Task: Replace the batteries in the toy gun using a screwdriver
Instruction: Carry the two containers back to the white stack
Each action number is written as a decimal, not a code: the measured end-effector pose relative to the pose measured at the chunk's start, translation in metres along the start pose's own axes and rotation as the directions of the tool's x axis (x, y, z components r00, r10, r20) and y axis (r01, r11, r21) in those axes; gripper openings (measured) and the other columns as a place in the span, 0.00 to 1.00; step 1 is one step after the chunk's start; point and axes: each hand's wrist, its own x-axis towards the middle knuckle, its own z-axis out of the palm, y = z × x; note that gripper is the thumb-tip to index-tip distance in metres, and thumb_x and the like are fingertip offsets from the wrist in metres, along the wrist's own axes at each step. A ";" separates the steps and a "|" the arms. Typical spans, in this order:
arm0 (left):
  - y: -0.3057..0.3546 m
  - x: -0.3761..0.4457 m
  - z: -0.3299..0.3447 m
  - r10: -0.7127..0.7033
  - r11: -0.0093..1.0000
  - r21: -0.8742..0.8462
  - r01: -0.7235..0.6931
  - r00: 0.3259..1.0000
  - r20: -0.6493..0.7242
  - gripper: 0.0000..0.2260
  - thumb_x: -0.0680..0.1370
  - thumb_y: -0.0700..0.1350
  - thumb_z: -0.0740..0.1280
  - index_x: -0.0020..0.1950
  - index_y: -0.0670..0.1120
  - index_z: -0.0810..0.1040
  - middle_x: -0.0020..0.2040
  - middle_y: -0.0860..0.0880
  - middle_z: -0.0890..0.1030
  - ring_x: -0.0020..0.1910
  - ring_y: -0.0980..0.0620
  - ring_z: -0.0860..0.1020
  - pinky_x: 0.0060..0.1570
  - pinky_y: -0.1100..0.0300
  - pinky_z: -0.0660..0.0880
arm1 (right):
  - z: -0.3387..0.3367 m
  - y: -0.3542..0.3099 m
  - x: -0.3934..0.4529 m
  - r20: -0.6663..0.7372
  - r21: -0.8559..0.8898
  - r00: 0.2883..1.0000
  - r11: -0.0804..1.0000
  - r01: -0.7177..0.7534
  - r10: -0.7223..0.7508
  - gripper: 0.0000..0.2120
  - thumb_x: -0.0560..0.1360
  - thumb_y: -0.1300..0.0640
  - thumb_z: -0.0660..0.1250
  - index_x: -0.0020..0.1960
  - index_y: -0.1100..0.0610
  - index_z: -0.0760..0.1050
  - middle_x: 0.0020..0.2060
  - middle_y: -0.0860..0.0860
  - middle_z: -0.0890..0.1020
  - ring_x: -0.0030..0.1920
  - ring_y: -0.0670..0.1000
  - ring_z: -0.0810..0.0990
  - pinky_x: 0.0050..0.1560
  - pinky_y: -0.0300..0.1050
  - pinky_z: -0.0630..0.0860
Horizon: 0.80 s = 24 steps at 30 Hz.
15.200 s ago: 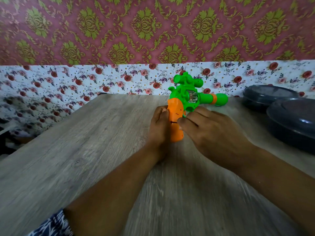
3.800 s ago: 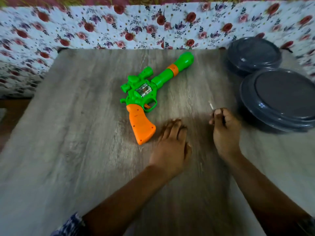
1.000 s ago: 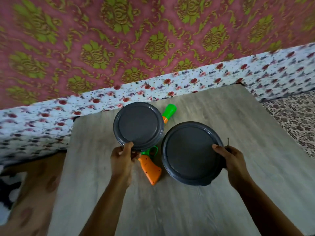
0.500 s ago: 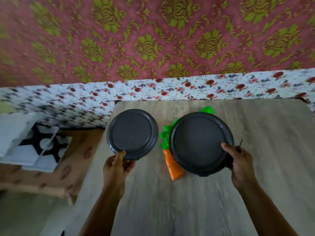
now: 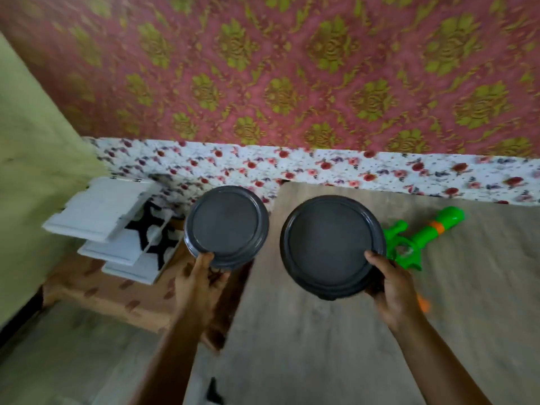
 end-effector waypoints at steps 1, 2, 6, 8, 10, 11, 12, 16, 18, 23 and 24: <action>0.009 0.007 -0.016 0.016 1.000 0.013 -0.016 1.000 0.006 0.11 0.78 0.43 0.66 0.57 0.39 0.76 0.49 0.40 0.81 0.38 0.52 0.80 0.27 0.66 0.77 | 0.016 0.011 -0.010 0.003 0.001 1.000 1.000 -0.012 0.012 0.02 0.71 0.60 0.69 0.43 0.57 0.76 0.35 0.49 0.82 0.38 0.50 0.78 0.33 0.43 0.73; 0.019 0.015 -0.034 0.029 0.999 0.026 -0.030 1.000 0.011 0.07 0.78 0.43 0.65 0.53 0.41 0.76 0.44 0.42 0.81 0.35 0.54 0.79 0.26 0.67 0.76 | 0.032 0.023 -0.020 0.014 0.003 0.999 0.999 -0.032 0.032 0.04 0.71 0.60 0.69 0.45 0.57 0.77 0.39 0.51 0.82 0.41 0.51 0.79 0.35 0.44 0.74; 0.058 0.053 -0.125 0.054 0.995 0.082 -0.051 0.998 -0.038 0.07 0.75 0.45 0.69 0.48 0.42 0.75 0.42 0.41 0.77 0.39 0.46 0.76 0.33 0.58 0.73 | 0.107 0.070 -0.068 0.038 0.015 0.991 0.991 -0.129 0.129 0.02 0.73 0.59 0.67 0.44 0.57 0.76 0.40 0.52 0.80 0.40 0.50 0.79 0.32 0.41 0.76; 0.079 0.068 -0.169 0.036 0.999 0.030 -0.033 0.996 -0.081 0.08 0.76 0.44 0.68 0.49 0.41 0.73 0.41 0.41 0.77 0.36 0.47 0.77 0.32 0.59 0.76 | 0.145 0.089 -0.087 0.048 0.014 0.985 0.986 -0.166 0.165 0.02 0.74 0.59 0.66 0.42 0.56 0.75 0.37 0.51 0.78 0.37 0.49 0.76 0.24 0.35 0.73; 0.094 0.079 -0.205 0.032 0.999 -0.011 -0.033 0.994 -0.103 0.07 0.76 0.43 0.68 0.48 0.41 0.73 0.41 0.41 0.77 0.35 0.49 0.77 0.33 0.58 0.77 | 0.175 0.105 -0.100 0.069 0.007 0.980 0.982 -0.188 0.187 0.02 0.74 0.58 0.66 0.43 0.55 0.75 0.38 0.51 0.77 0.37 0.49 0.75 0.22 0.34 0.72; 0.100 0.082 -0.219 0.030 0.999 -0.012 -0.032 0.993 -0.111 0.07 0.76 0.43 0.68 0.48 0.41 0.73 0.41 0.41 0.77 0.34 0.50 0.78 0.34 0.59 0.77 | 0.188 0.113 -0.105 0.087 0.005 0.975 0.978 -0.208 0.207 0.02 0.74 0.57 0.66 0.44 0.55 0.75 0.40 0.51 0.78 0.38 0.49 0.76 0.23 0.36 0.74; 0.104 0.084 -0.230 0.026 0.999 -0.019 -0.029 0.992 -0.125 0.07 0.76 0.42 0.68 0.50 0.40 0.73 0.41 0.42 0.78 0.33 0.51 0.78 0.32 0.60 0.78 | 0.198 0.119 -0.108 0.102 -0.004 0.970 0.975 -0.223 0.222 0.04 0.73 0.57 0.66 0.47 0.56 0.76 0.42 0.51 0.79 0.40 0.50 0.77 0.26 0.38 0.75; 0.120 0.098 -0.281 0.016 0.994 -0.105 -0.037 0.981 -0.193 0.05 0.78 0.40 0.65 0.47 0.41 0.70 0.41 0.43 0.78 0.32 0.53 0.79 0.34 0.59 0.78 | 0.255 0.147 -0.119 0.148 -0.048 0.955 0.967 -0.251 0.256 0.14 0.73 0.57 0.67 0.58 0.57 0.74 0.48 0.54 0.79 0.45 0.53 0.78 0.38 0.48 0.74; 0.125 0.106 -0.300 -0.001 0.992 -0.125 -0.027 0.975 -0.220 0.06 0.78 0.40 0.65 0.44 0.42 0.69 0.39 0.44 0.77 0.33 0.52 0.78 0.37 0.58 0.78 | 0.280 0.160 -0.122 0.183 -0.068 0.945 0.962 -0.263 0.272 0.14 0.74 0.57 0.66 0.58 0.56 0.73 0.50 0.53 0.78 0.46 0.53 0.77 0.43 0.50 0.74; 0.137 0.146 -0.333 -0.016 0.994 -0.108 -0.010 0.972 -0.233 0.07 0.77 0.41 0.66 0.47 0.39 0.71 0.36 0.43 0.76 0.31 0.51 0.77 0.32 0.62 0.80 | 0.334 0.190 -0.115 0.182 -0.109 0.932 0.948 -0.298 0.314 0.10 0.73 0.55 0.67 0.54 0.55 0.75 0.49 0.53 0.78 0.47 0.53 0.77 0.56 0.53 0.72; 0.139 0.156 -0.338 -0.018 0.995 -0.098 -0.004 0.973 -0.232 0.08 0.77 0.42 0.66 0.49 0.38 0.71 0.36 0.43 0.76 0.30 0.52 0.78 0.32 0.62 0.80 | 0.343 0.196 -0.111 0.175 -0.110 0.929 0.945 -0.309 0.325 0.08 0.73 0.55 0.67 0.51 0.54 0.76 0.48 0.52 0.79 0.47 0.53 0.77 0.55 0.53 0.72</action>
